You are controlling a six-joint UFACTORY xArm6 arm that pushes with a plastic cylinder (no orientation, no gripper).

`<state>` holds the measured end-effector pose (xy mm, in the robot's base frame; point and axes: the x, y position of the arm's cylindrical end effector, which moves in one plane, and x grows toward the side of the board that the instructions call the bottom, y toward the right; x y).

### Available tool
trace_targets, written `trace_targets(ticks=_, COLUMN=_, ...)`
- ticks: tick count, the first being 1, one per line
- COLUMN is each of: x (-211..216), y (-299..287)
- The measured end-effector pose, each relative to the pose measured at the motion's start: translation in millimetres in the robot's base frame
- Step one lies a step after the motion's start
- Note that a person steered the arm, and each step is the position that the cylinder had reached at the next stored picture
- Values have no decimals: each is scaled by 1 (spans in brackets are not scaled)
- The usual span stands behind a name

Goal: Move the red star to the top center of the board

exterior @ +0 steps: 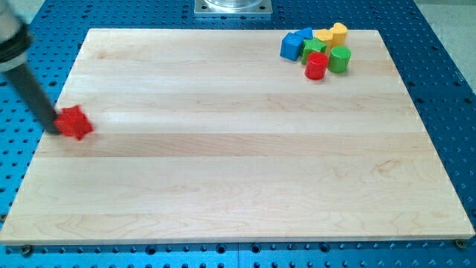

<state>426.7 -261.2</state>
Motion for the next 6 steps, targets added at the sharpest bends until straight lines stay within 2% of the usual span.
trace_targets(ticks=1, x=-19, y=75)
trace_targets(ticks=2, x=7, y=59)
trace_targets(ticks=3, x=34, y=-3)
trace_targets(ticks=4, x=77, y=3)
trace_targets(ticks=6, x=16, y=147)
